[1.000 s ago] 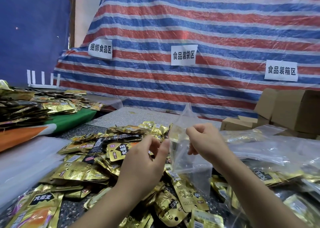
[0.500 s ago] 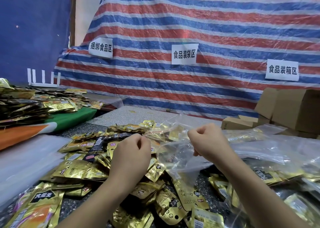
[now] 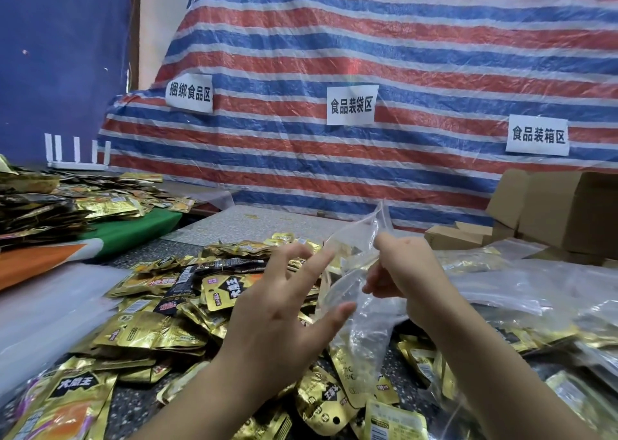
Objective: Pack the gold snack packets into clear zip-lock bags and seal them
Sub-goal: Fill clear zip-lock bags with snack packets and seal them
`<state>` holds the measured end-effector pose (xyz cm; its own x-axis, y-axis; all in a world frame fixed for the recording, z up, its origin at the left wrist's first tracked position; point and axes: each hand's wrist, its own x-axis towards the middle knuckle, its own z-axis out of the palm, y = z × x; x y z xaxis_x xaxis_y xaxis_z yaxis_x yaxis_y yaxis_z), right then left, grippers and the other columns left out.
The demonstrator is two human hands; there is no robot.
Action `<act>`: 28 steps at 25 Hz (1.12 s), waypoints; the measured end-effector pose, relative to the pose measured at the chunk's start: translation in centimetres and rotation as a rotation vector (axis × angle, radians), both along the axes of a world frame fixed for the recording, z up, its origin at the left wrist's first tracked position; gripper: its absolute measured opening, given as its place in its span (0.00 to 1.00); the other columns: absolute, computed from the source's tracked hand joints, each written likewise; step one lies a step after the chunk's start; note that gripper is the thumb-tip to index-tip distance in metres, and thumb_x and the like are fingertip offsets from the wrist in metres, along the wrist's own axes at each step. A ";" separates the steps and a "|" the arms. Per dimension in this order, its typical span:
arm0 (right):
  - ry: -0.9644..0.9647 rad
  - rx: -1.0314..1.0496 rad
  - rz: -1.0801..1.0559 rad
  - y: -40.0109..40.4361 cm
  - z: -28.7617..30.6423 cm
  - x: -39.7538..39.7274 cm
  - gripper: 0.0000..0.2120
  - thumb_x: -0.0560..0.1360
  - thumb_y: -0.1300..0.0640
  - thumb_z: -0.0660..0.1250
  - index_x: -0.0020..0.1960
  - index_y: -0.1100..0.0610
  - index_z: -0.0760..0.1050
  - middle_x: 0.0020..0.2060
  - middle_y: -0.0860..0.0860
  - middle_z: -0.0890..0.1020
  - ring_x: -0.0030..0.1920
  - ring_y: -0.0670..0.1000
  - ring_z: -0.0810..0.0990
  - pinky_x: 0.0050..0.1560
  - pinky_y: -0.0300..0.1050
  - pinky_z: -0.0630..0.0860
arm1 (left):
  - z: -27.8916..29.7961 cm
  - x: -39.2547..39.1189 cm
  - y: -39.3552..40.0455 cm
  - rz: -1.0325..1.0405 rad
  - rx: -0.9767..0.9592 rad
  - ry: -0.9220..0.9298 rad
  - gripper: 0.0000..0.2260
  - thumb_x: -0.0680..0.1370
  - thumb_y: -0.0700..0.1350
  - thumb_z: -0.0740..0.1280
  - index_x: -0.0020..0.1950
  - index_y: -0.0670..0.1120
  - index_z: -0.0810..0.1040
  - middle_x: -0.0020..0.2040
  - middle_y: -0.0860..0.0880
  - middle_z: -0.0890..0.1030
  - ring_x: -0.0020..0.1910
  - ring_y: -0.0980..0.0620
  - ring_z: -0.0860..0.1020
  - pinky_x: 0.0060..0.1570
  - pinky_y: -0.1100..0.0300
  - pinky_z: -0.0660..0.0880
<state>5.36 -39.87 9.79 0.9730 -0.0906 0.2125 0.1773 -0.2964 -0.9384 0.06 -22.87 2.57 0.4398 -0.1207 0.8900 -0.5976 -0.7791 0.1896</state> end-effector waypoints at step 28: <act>-0.150 -0.252 0.025 0.4 -1.8 4.5 0.07 0.81 0.56 0.63 0.47 0.56 0.77 0.43 0.51 0.81 0.41 0.48 0.78 0.39 0.40 0.73 | 3.1 3.4 8.1 -0.323 -0.975 0.309 0.26 0.83 0.55 0.59 0.27 0.46 0.64 0.24 0.51 0.62 0.23 0.55 0.61 0.23 0.65 0.62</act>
